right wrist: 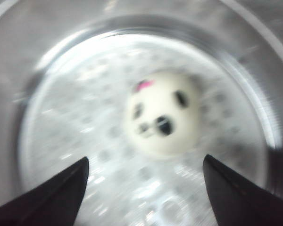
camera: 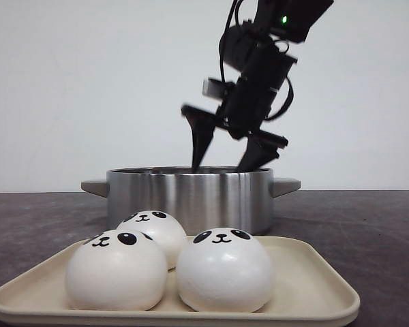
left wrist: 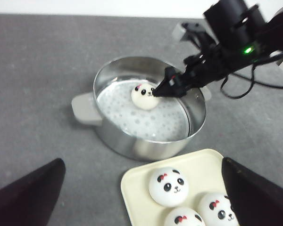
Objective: Steam buns
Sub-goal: 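Carry the bun into the steel pot and open the right gripper, then reach down with the left gripper and grasp the remaining farther panda bun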
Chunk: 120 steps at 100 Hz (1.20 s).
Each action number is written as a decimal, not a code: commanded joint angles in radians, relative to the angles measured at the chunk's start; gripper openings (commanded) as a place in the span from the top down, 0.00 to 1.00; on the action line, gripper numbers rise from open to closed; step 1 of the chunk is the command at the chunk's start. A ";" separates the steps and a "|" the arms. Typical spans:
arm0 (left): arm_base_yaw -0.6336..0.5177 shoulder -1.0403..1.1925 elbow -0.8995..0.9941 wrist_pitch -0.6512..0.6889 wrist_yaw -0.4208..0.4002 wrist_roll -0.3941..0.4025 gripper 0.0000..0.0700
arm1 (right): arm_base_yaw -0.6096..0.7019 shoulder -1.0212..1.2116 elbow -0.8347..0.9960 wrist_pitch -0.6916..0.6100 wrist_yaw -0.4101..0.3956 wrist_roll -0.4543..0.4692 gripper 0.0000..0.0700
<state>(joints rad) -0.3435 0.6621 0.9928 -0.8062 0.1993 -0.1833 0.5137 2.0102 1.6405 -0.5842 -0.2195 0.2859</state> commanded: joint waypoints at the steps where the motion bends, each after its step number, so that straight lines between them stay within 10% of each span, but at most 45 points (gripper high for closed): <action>1: -0.006 0.032 0.016 0.004 0.040 -0.039 0.05 | 0.022 -0.086 0.033 -0.004 -0.020 -0.003 0.43; 26: -0.078 0.220 0.016 -0.006 0.099 -0.076 0.22 | 0.157 -0.470 0.033 -0.076 0.209 -0.044 0.99; 47: -0.173 0.437 0.016 -0.005 0.097 -0.077 0.22 | 0.298 -0.743 0.033 -0.090 0.417 -0.056 0.99; 69: -0.276 0.661 0.016 0.096 0.087 -0.098 0.00 | 0.365 -0.906 0.033 -0.161 0.558 -0.050 0.99; 120: -0.351 0.977 0.016 0.315 -0.018 -0.198 0.04 | 0.366 -0.972 0.033 -0.333 0.616 0.003 0.99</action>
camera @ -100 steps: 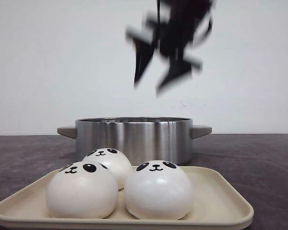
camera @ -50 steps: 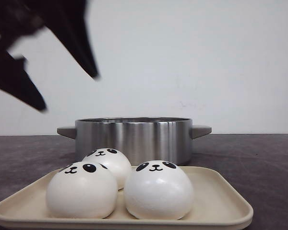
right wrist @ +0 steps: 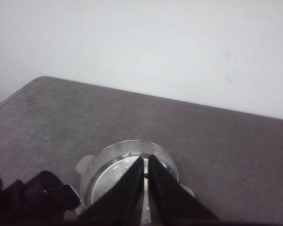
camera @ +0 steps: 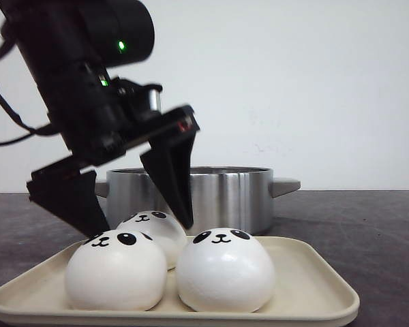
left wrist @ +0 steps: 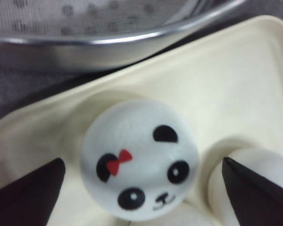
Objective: Steam buns
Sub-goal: 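Reach down with the left gripper and grasp the remaining farther panda bun, then carry the bun into the steel pot and open the left gripper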
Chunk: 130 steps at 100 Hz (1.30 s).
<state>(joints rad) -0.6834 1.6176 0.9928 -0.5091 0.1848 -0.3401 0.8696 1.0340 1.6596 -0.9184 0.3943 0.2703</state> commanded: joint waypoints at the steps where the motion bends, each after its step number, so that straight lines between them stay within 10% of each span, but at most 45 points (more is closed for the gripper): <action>1: -0.011 0.024 0.016 0.020 -0.003 -0.047 0.07 | 0.010 0.004 0.014 -0.001 0.003 0.018 0.99; 22: -0.011 0.029 0.016 0.034 -0.005 -0.050 0.39 | 0.010 0.004 0.014 -0.026 0.003 0.018 0.99; 39: -0.011 0.031 0.016 0.016 -0.034 -0.051 0.43 | 0.010 0.004 0.013 -0.029 0.003 0.018 0.99; 58: -0.011 0.043 0.016 -0.036 -0.076 -0.027 1.00 | 0.010 0.004 0.013 -0.031 0.002 0.019 0.99; 110: -0.067 -0.150 0.205 -0.050 -0.006 -0.005 1.00 | 0.010 0.004 0.013 -0.034 0.002 0.018 0.99; 130: -0.050 -0.181 0.312 -0.017 -0.147 0.039 1.00 | 0.010 0.004 0.013 -0.032 0.002 0.018 0.99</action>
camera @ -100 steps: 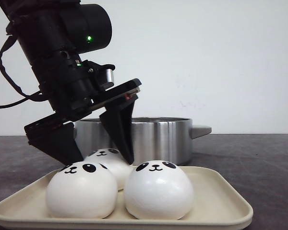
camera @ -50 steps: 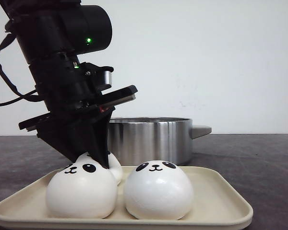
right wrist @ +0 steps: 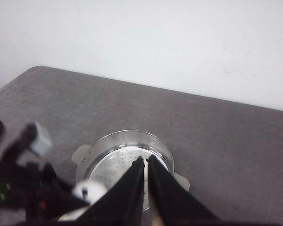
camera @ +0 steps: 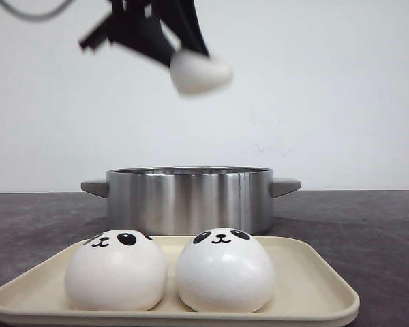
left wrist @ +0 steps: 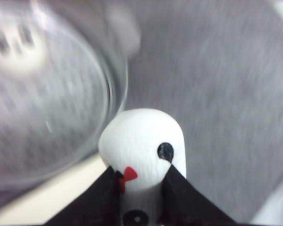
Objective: Steam buns
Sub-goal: 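Carry the bun into the steel pot and open the left gripper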
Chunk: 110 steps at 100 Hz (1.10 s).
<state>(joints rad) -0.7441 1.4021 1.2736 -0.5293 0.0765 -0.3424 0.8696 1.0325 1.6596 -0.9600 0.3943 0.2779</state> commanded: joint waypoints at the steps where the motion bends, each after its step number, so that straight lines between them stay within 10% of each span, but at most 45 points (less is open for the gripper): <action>1: 0.015 0.038 0.036 0.005 -0.042 0.046 1.00 | 0.010 0.005 0.013 0.010 0.002 0.010 0.99; 71: 0.262 0.492 0.192 0.072 -0.071 0.118 0.99 | 0.010 0.006 0.010 -0.019 0.004 -0.001 0.99; 93: 0.262 0.512 0.192 0.088 -0.079 0.121 0.42 | 0.010 0.006 0.010 -0.056 0.007 0.011 0.99; 110: 0.262 0.507 0.192 0.076 -0.079 0.121 0.25 | 0.010 0.006 0.008 -0.071 0.007 0.027 0.99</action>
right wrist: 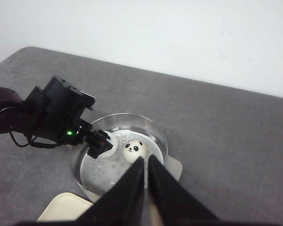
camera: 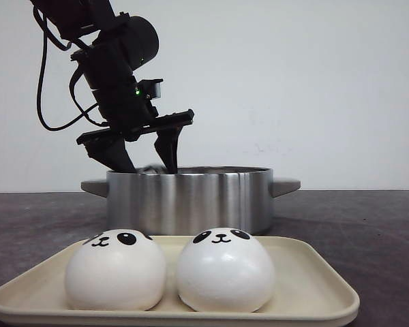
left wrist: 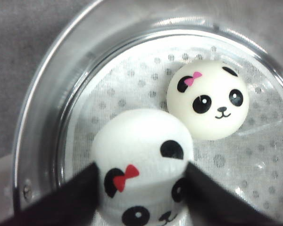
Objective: Steam buns
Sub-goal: 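Carry the bun into the steel pot and open the left gripper, then lower the right gripper and grasp the nearer panda bun beside it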
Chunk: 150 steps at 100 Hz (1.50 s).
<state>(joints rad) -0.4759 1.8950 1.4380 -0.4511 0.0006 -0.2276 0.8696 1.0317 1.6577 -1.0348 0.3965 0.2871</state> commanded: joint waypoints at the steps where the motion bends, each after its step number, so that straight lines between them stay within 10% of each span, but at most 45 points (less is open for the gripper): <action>1: -0.006 0.014 0.028 -0.004 -0.003 0.006 0.25 | 0.010 0.007 0.010 0.002 0.005 0.018 0.99; 44: -0.022 -0.212 0.101 -0.166 0.003 0.002 0.27 | 0.011 0.064 -0.156 -0.049 0.034 0.093 0.99; 83: -0.111 -0.758 0.101 -0.370 0.002 0.018 0.27 | 0.040 0.180 -0.631 0.254 -0.314 0.331 0.98; 89: -0.114 -0.828 0.101 -0.407 0.002 0.021 0.27 | 0.058 0.215 -0.645 0.265 -0.325 0.338 0.84; 104: -0.113 -0.951 0.100 -0.472 -0.031 0.026 0.27 | 0.108 0.301 -0.645 0.270 -0.326 0.355 0.10; 150: -0.113 -1.080 0.100 -0.540 -0.072 0.029 0.27 | 0.122 0.572 -0.645 0.407 -0.395 0.389 0.11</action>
<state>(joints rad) -0.5831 0.8043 1.5215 -0.9859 -0.0723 -0.2089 0.9798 1.5726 0.9977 -0.6506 0.0135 0.6598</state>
